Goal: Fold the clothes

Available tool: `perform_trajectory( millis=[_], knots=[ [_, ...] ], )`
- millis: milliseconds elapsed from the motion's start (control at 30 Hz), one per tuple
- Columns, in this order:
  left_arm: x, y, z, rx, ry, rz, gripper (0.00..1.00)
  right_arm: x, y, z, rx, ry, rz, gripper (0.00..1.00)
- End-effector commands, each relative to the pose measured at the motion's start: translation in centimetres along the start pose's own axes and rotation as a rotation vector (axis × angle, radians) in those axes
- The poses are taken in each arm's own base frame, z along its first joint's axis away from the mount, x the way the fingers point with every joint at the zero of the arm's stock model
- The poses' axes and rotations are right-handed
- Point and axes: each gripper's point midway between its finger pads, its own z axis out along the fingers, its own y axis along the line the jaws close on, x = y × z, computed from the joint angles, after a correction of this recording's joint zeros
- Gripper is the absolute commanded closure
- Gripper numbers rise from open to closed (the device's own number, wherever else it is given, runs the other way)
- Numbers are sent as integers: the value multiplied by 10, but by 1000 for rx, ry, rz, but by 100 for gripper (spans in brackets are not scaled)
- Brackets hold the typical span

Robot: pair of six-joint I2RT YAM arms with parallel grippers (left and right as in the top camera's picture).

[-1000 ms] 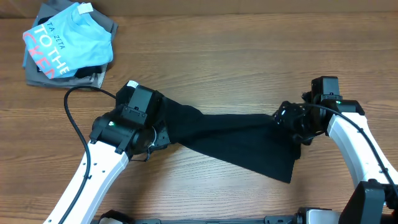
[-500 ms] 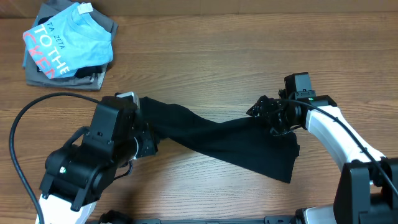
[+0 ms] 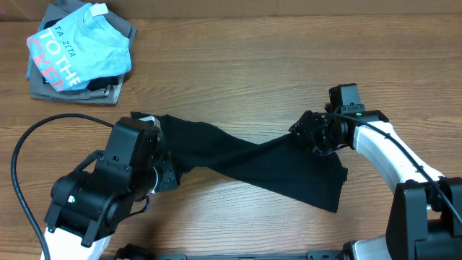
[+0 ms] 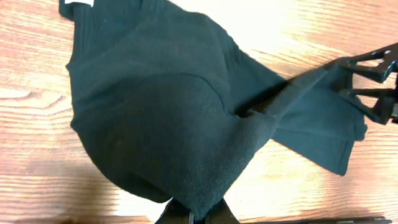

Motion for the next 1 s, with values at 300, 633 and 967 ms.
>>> perform_trajectory(
  millis=[300, 633, 967],
  knots=[
    [8, 3, -7, -8, 21, 20, 96, -48, 1, 4, 39, -219, -72, 26],
    [9, 9, -7, -38, 24, 19, 96, -83, -41, 22, 212, -250, -83, 18],
    [7, 8, -7, -35, 20, 20, 96, -92, -50, 20, 218, -257, -76, 20]
  ],
)
